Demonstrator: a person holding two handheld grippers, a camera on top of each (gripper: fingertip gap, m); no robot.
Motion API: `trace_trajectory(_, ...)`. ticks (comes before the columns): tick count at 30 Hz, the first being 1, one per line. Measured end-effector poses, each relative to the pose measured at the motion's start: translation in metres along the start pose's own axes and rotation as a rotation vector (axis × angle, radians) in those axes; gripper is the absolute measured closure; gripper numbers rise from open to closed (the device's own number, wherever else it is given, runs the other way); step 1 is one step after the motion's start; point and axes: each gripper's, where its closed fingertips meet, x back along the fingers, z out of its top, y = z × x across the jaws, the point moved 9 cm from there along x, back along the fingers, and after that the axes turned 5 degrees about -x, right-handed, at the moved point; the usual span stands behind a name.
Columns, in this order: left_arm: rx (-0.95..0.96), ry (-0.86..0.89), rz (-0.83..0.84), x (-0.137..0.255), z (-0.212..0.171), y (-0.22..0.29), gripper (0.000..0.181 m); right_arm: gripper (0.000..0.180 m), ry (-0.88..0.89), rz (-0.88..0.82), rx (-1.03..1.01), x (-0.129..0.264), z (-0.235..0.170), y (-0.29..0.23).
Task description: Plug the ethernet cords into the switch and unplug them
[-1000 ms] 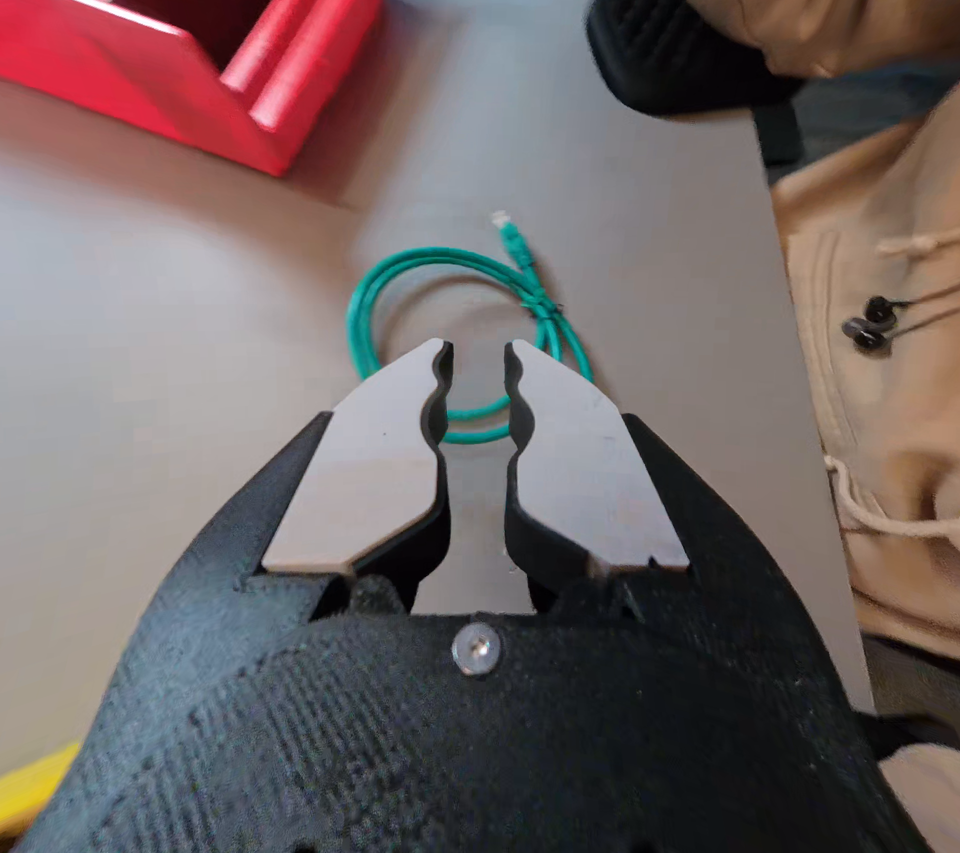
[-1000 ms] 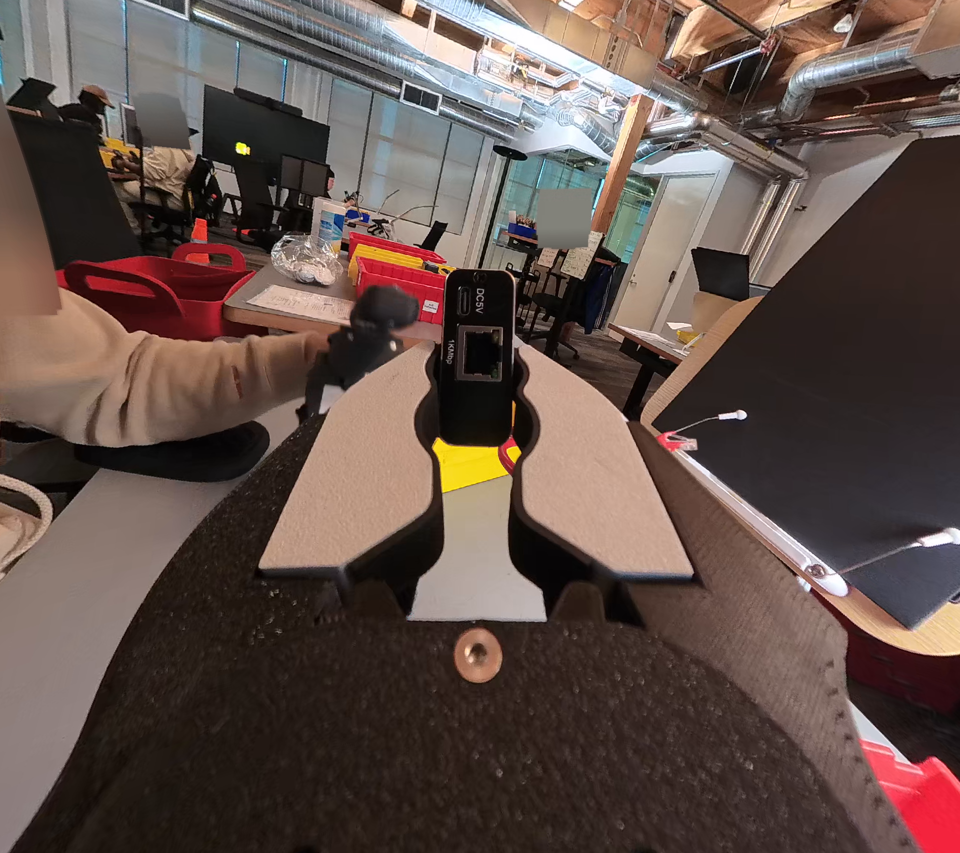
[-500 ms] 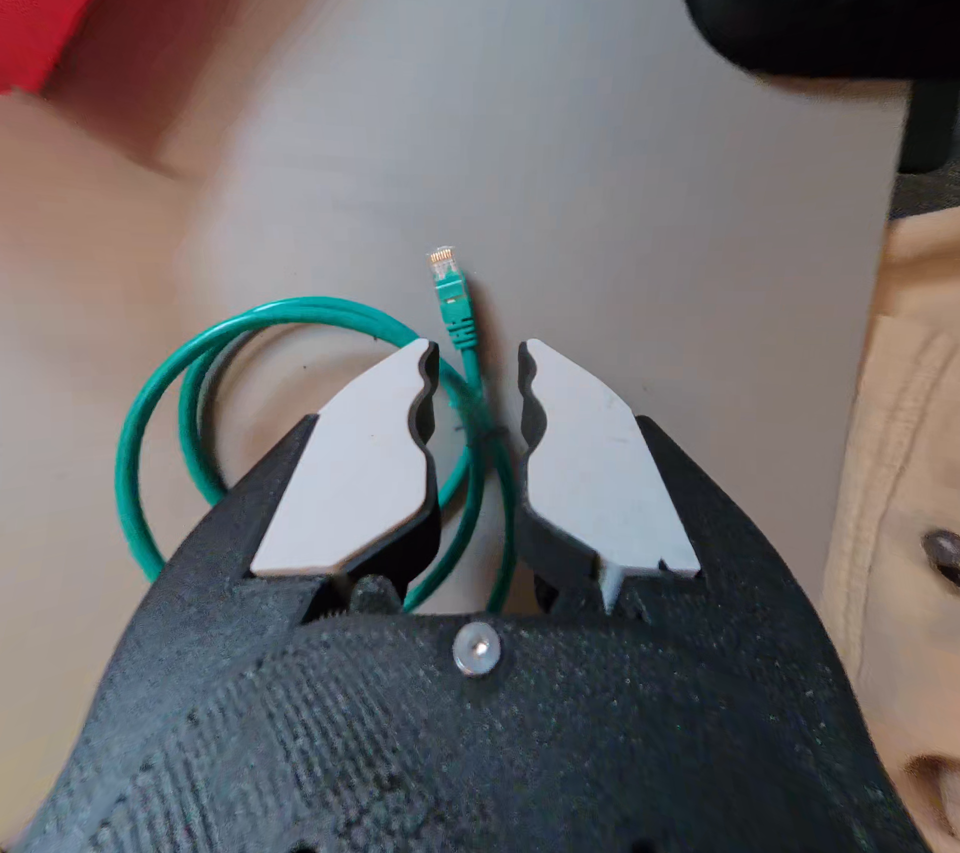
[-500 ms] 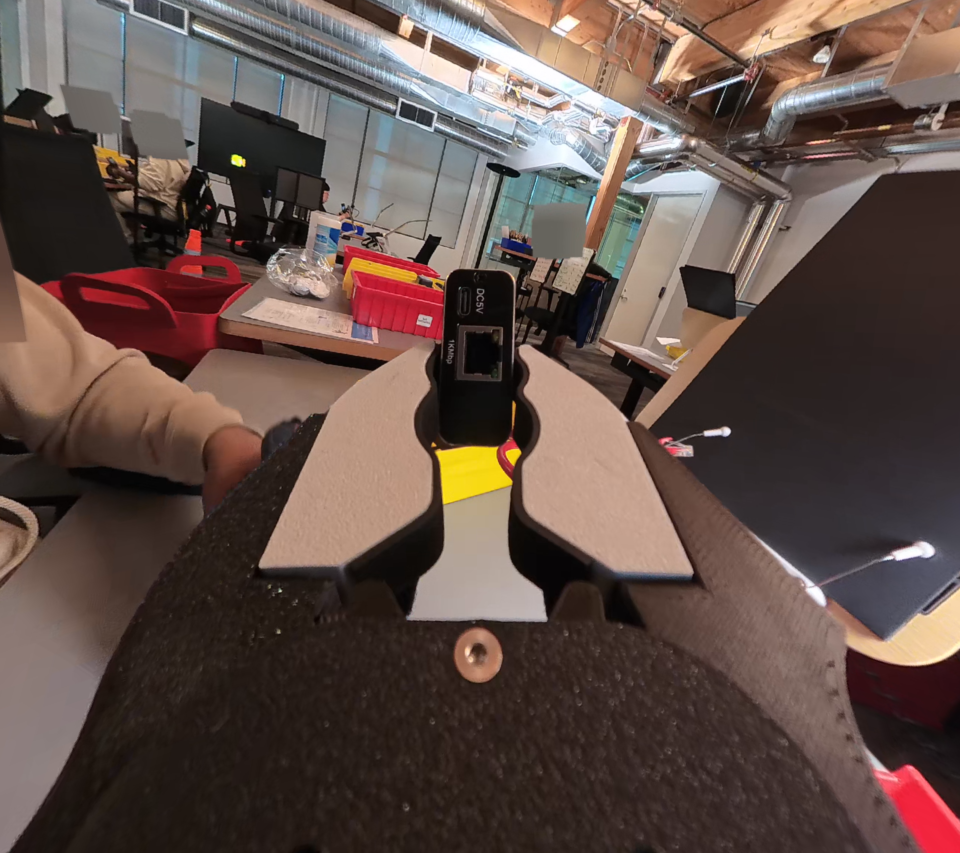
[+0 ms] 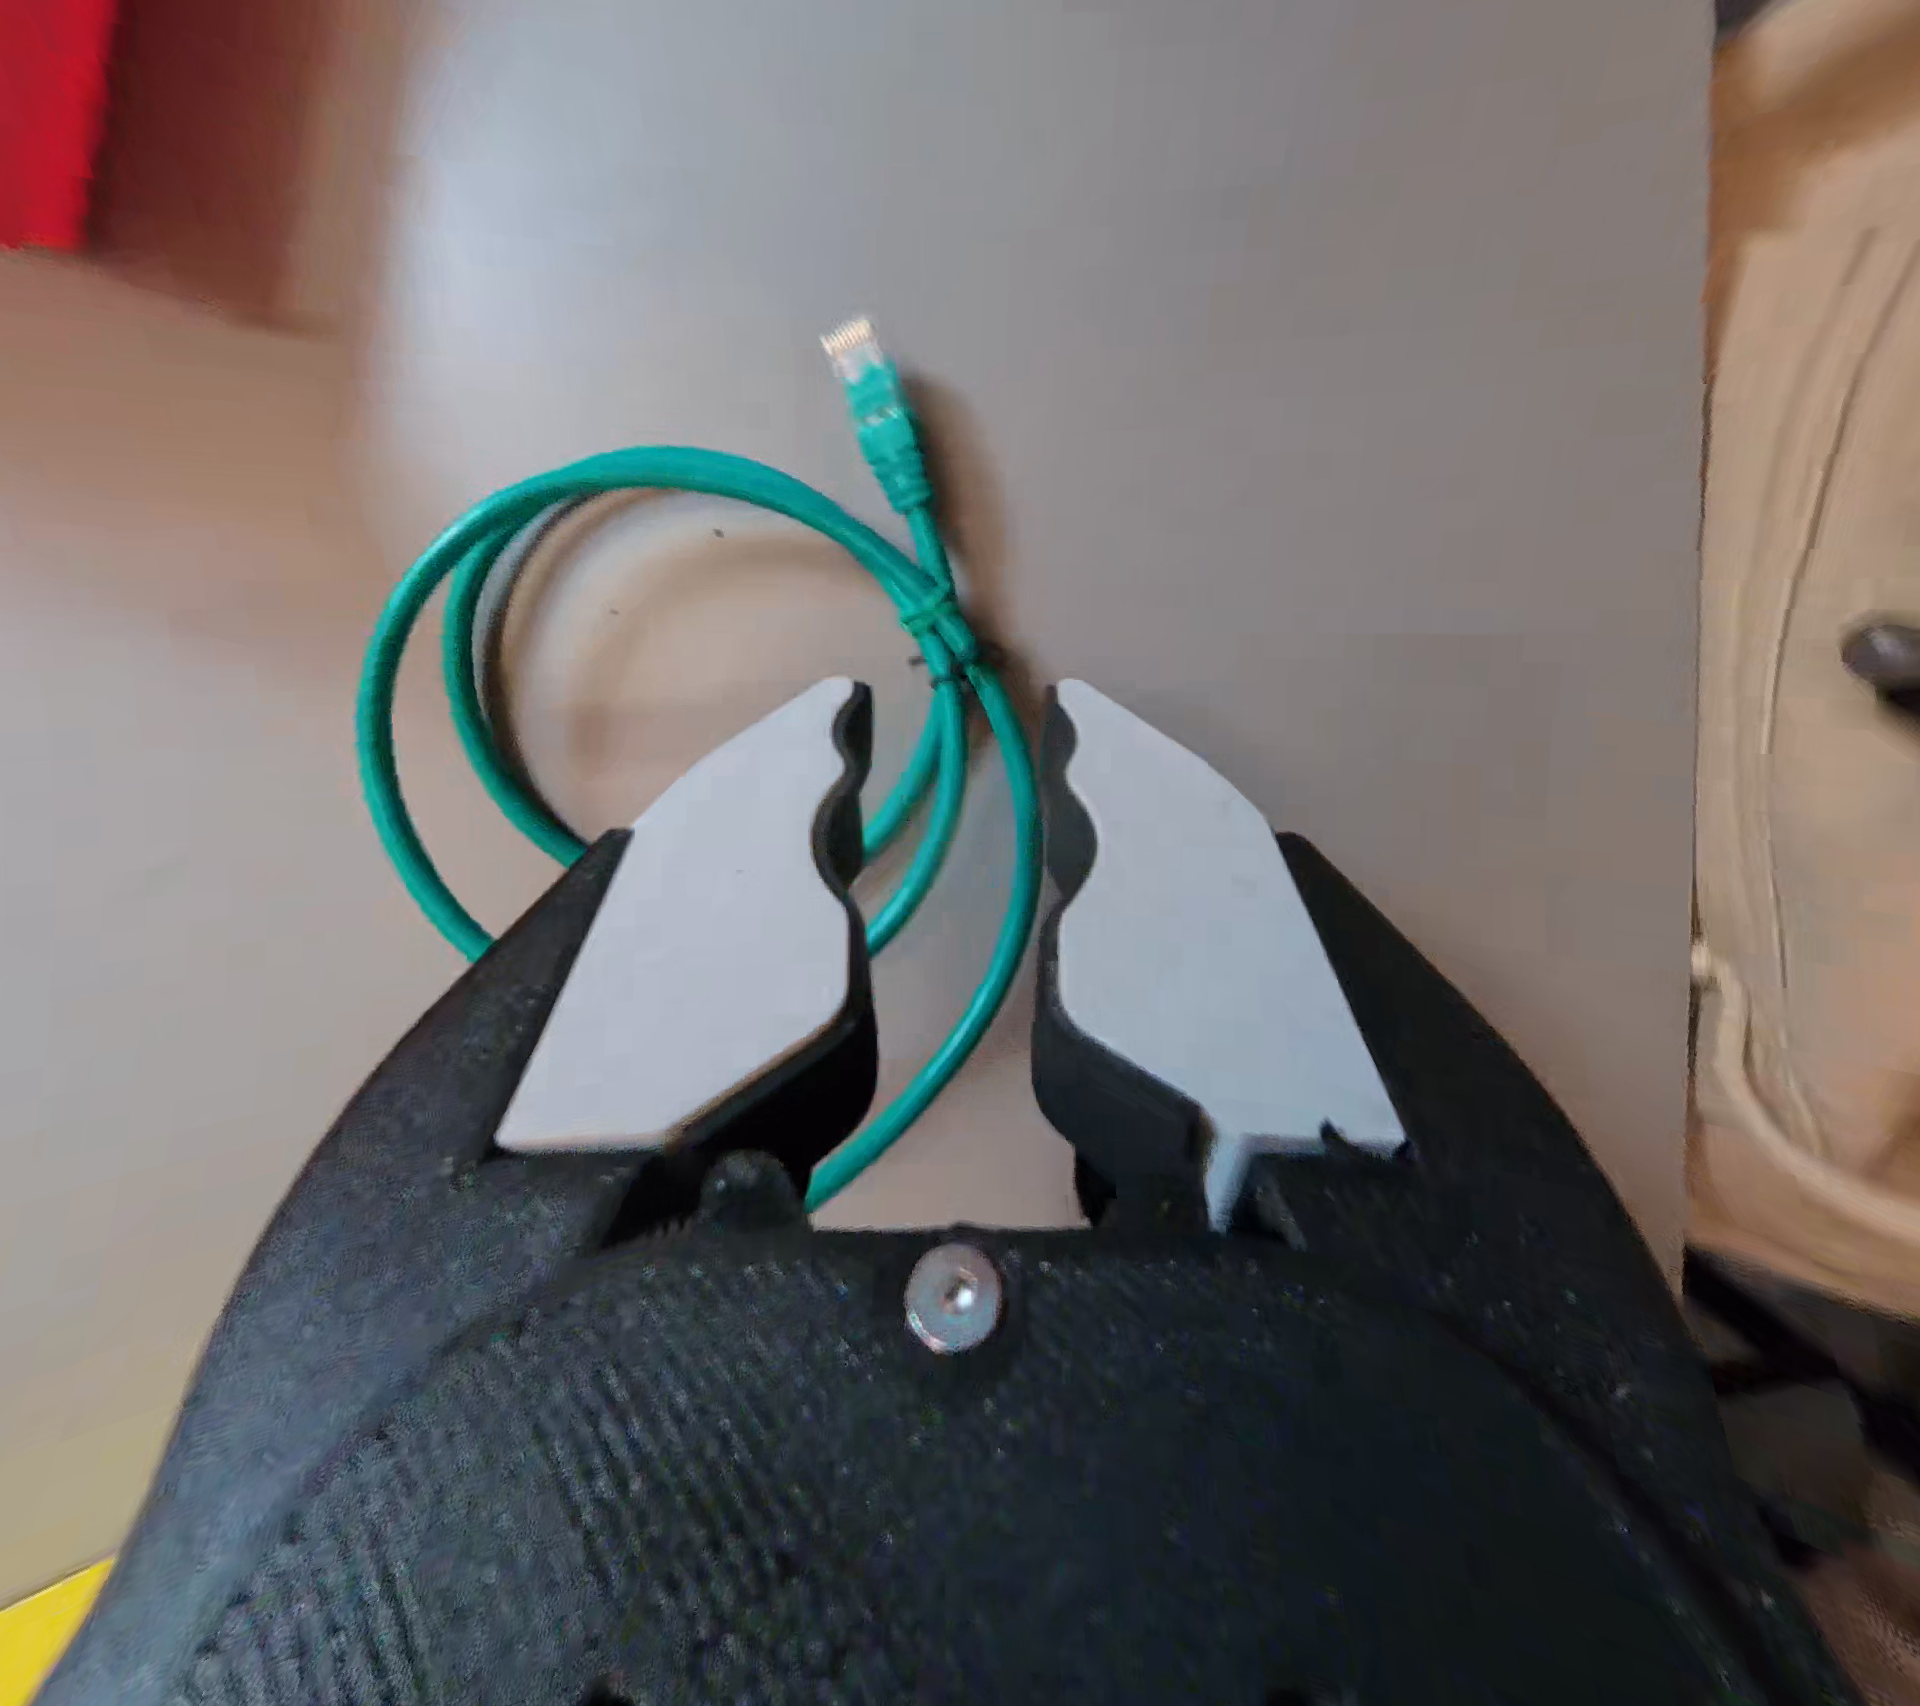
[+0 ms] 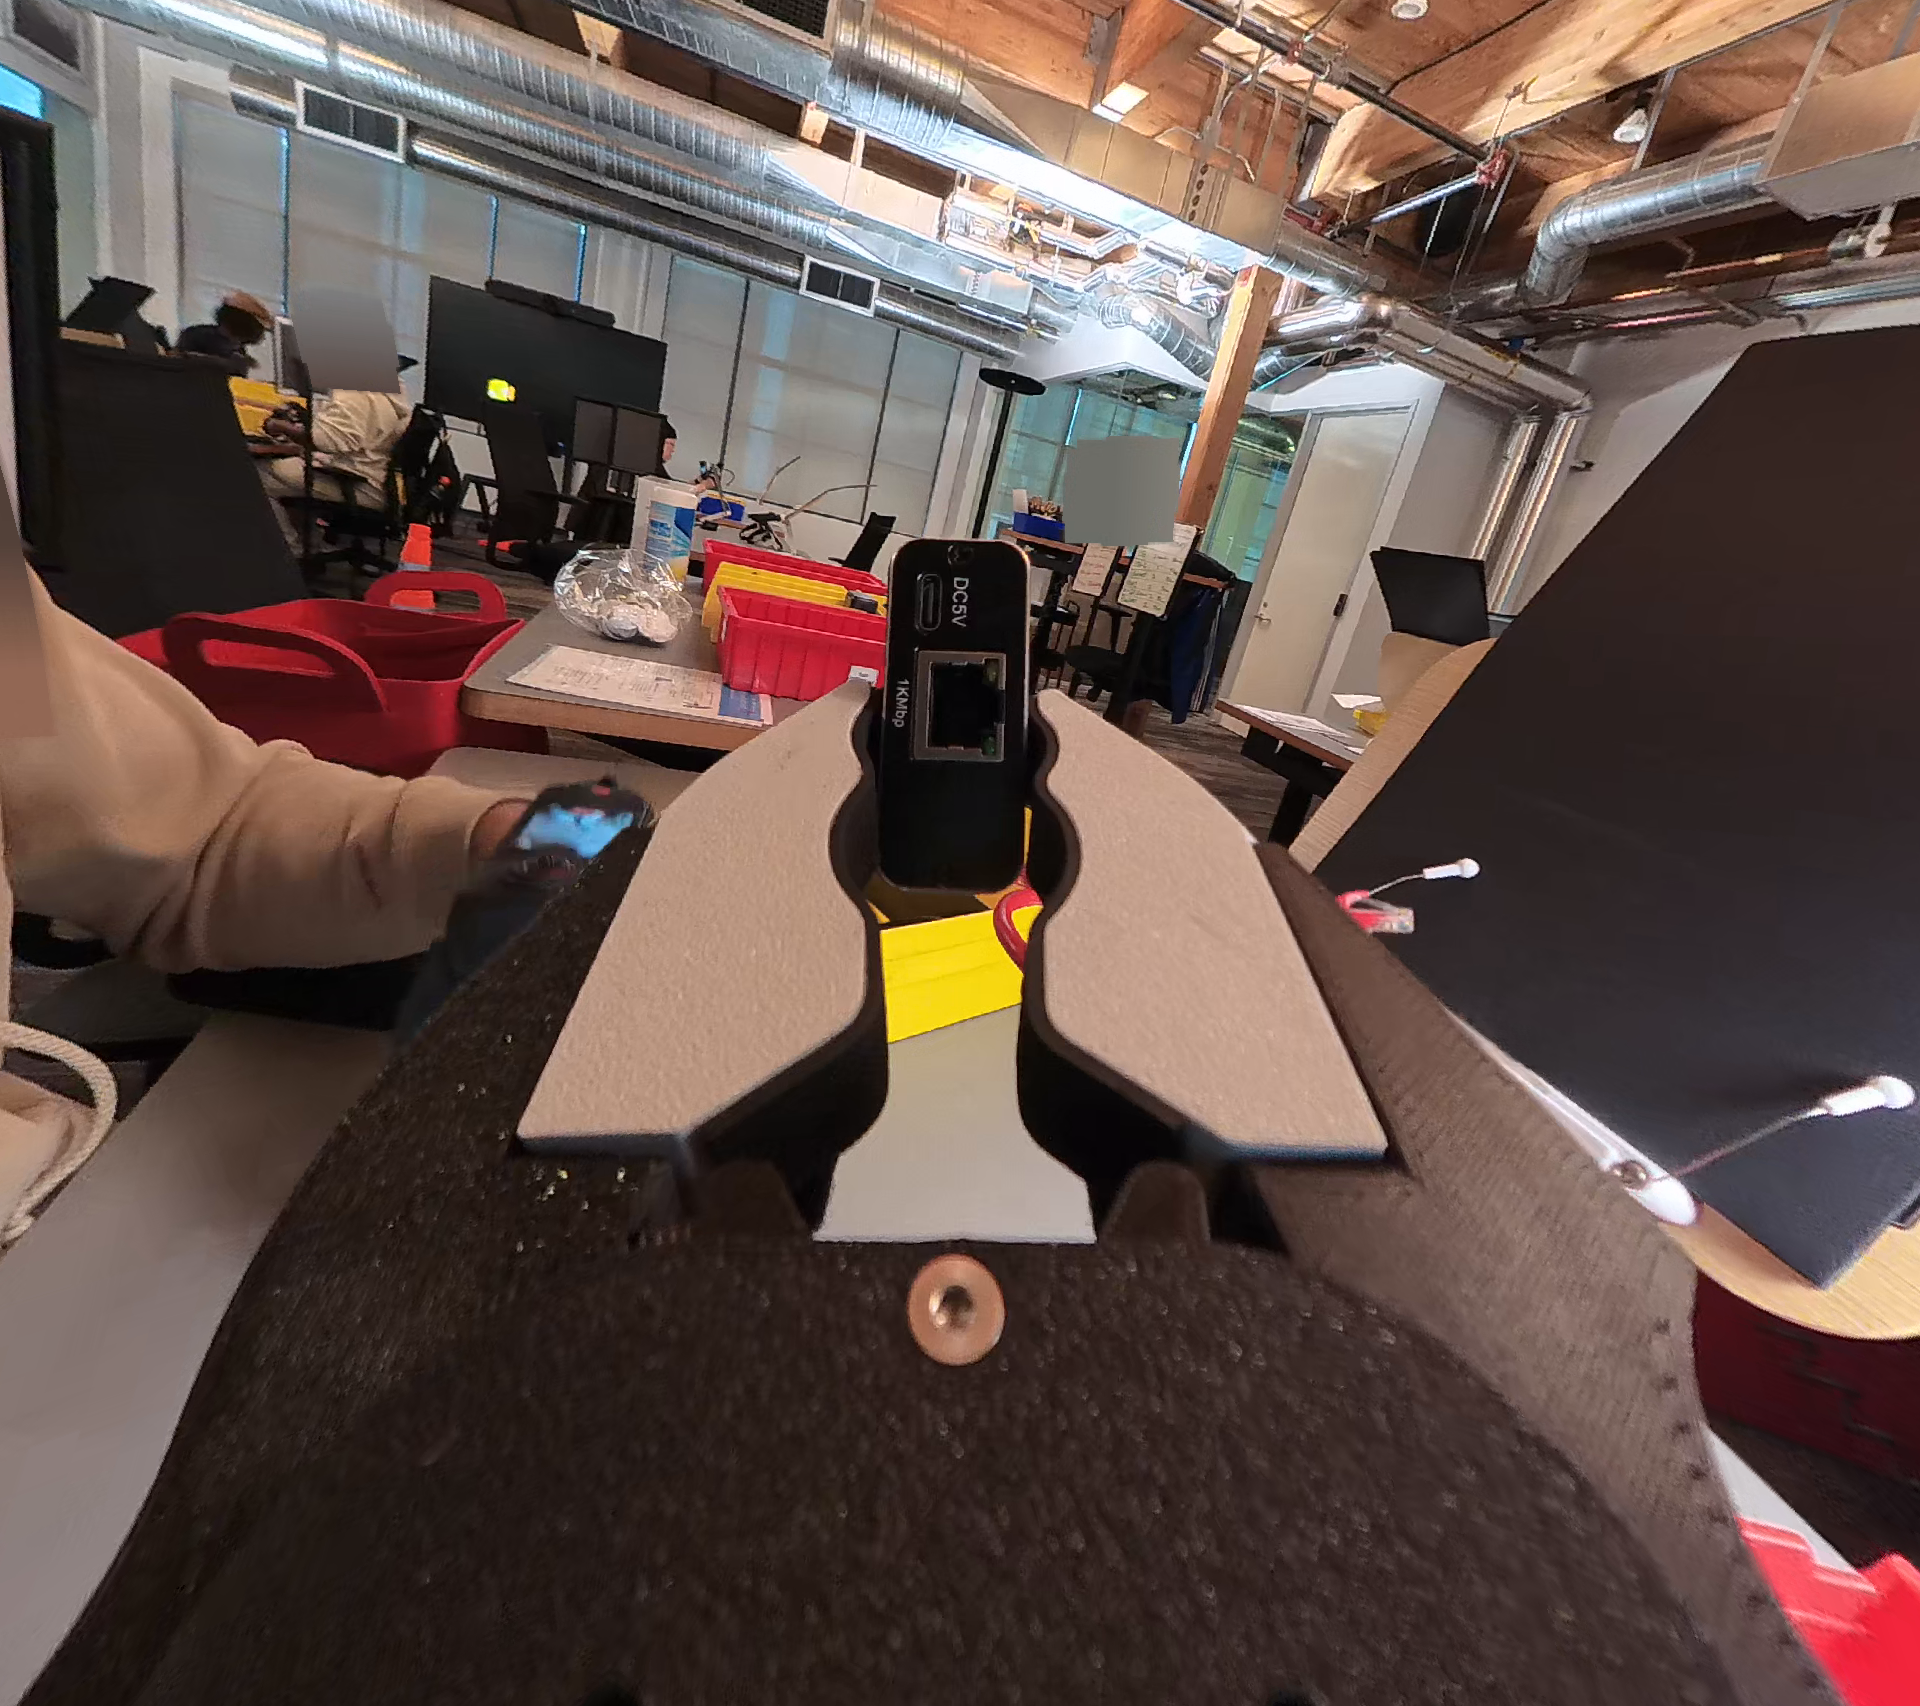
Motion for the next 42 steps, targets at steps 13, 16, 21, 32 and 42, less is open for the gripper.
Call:
trace_trajectory(13, -0.415, -0.129, -0.050, -0.018, -0.012, 0.024, 0.167, 0.156, 0.007, 0.022, -0.018, -0.001, -0.001, 0.000)
trace_trajectory(16, -0.252, -0.104, -0.049, 0.015, -0.024, 0.012, 0.162, 0.156, 0.003, 0.021, -0.019, -0.001, -0.002, 0.000)
trace_trajectory(21, 0.140, 0.015, 0.134, 0.060, -0.054, -0.030, 0.155, 0.156, 0.002, 0.022, -0.020, -0.001, -0.002, -0.001)
trace_trajectory(32, 0.339, -0.084, 0.290, 0.014, -0.064, -0.063, 0.162, 0.156, 0.006, 0.022, -0.022, -0.001, -0.002, -0.001)
trace_trajectory(42, -0.232, -0.051, 0.255, 0.009, -0.063, -0.055, 0.174, 0.156, 0.027, 0.059, -0.064, -0.002, -0.006, 0.001)
